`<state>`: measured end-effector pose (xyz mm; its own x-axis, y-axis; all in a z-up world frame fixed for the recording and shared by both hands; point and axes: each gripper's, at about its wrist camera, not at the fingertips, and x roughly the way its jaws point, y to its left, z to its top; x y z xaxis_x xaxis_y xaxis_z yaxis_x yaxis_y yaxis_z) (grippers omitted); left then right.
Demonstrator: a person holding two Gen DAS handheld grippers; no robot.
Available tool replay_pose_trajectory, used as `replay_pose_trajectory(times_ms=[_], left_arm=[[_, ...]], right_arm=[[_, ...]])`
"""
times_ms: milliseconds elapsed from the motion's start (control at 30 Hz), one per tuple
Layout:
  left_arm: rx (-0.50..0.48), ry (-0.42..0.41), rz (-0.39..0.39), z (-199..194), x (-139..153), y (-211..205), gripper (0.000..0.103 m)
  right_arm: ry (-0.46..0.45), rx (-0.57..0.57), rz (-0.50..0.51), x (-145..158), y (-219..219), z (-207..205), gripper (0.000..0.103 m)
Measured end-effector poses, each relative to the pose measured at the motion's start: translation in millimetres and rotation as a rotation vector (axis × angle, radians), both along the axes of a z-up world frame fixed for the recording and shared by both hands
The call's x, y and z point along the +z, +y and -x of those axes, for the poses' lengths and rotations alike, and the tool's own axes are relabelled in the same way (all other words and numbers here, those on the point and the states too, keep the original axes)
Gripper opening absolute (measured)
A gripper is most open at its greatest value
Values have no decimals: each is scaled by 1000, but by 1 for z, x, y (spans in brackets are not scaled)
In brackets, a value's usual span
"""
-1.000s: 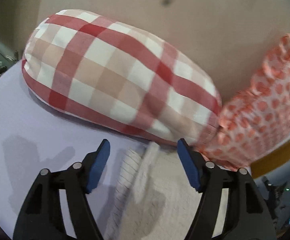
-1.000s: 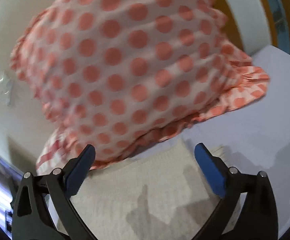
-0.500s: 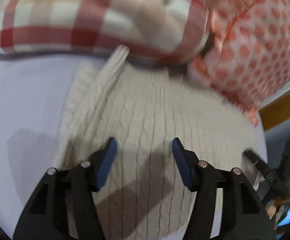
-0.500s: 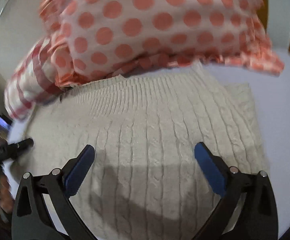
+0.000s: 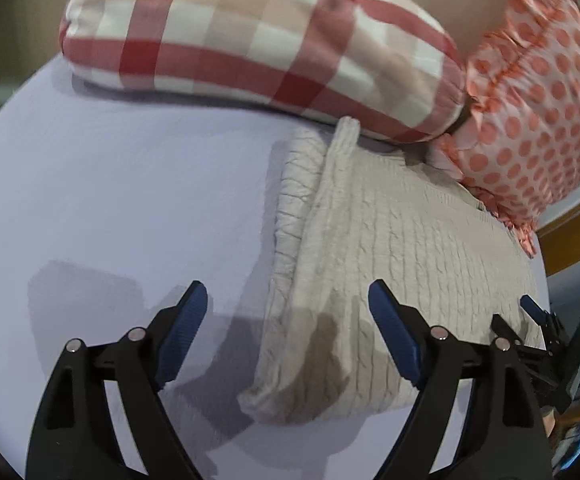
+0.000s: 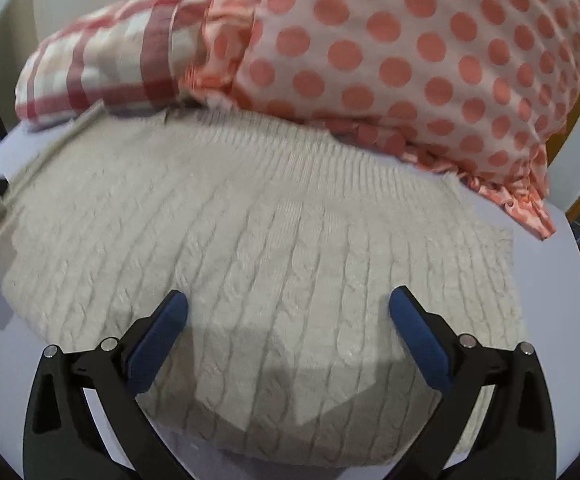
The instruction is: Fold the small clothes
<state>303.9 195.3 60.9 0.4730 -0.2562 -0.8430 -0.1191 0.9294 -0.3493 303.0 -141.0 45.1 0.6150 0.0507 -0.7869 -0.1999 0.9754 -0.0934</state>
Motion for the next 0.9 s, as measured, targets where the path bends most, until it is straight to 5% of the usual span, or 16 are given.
replay_pose_trajectory(times_ms=[100,300,367,400,433,667,900], left_arm=[[-31,31,75,-8,-14,-4,82],[-50,15,92,-23,-20,-25,77],[-18,25,98,-33,-21,-24,56],[0,41,124,-38,-23,-21,29],[17,58,164,-41,-26,-18,20],[-70,-12,95,-33,31,-56,14],[-273,-132,24,-27,108,-185,13]], right_arm=[[-21,-3,-38,10,6,-6,102],[48,-26,-46,-15,14,-18,102],[55,-29,-70,-15,11,-19,102],[54,-29,-73,-15,11,-19,102],[51,-27,-71,-15,12,-19,102],[38,-19,-86,-14,8,-15,102],[28,-32,-113,0,-17,7,102]])
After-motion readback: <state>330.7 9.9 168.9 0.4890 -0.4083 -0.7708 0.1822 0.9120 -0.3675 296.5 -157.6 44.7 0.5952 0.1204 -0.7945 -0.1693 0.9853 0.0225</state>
